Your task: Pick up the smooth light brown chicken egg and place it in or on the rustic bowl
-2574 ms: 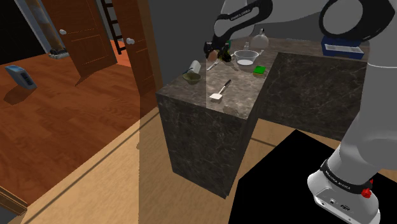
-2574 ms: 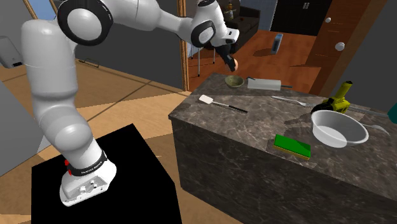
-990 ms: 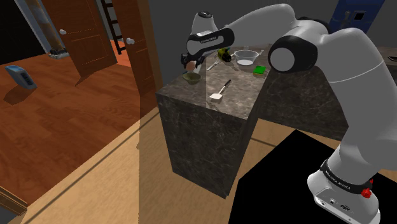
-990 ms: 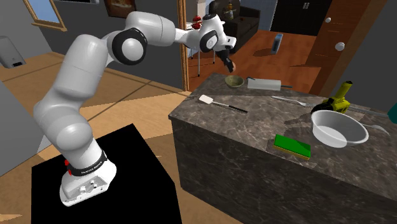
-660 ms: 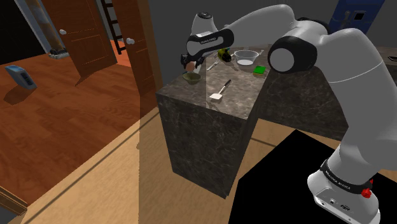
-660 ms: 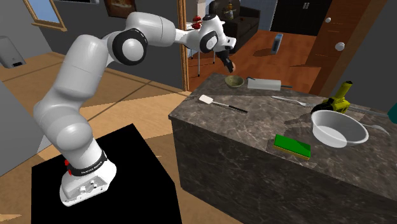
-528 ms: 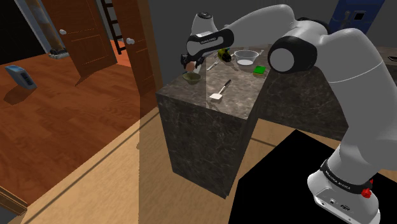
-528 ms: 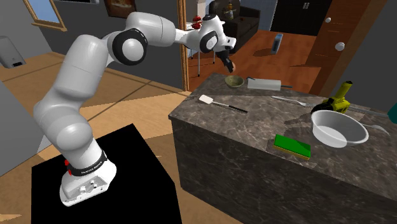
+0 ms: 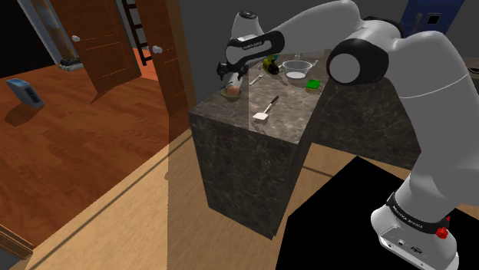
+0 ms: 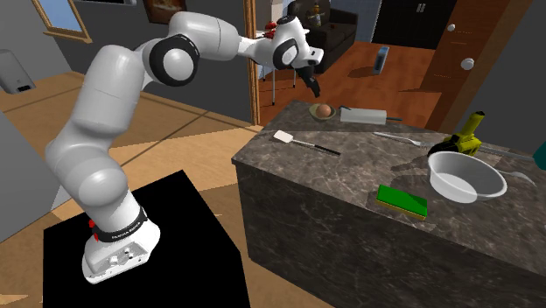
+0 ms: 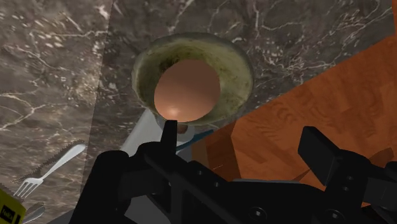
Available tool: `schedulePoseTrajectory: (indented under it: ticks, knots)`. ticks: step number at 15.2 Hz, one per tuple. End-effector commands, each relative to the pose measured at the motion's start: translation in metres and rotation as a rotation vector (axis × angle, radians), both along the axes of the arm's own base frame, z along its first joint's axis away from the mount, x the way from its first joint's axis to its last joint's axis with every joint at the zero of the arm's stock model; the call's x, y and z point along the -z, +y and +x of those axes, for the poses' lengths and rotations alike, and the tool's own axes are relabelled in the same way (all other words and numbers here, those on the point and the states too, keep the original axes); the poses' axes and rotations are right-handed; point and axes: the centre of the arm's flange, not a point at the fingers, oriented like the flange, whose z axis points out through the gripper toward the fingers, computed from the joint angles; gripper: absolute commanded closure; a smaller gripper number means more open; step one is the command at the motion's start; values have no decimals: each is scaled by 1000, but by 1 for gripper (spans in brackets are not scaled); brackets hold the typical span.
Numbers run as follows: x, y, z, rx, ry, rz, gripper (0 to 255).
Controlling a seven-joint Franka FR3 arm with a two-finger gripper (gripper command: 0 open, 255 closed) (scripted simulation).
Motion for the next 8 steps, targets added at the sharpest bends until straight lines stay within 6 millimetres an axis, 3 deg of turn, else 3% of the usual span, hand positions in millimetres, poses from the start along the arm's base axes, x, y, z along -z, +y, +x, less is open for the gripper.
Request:
schedulePoseTrajectory:
  ticks: [1,2,8]
  knots:
    - [-22,0,-12,0,-1,0,0]
    - [-31,1,-17,0,-1,0,0]
    - [-31,1,-17,0,-1,0,0]
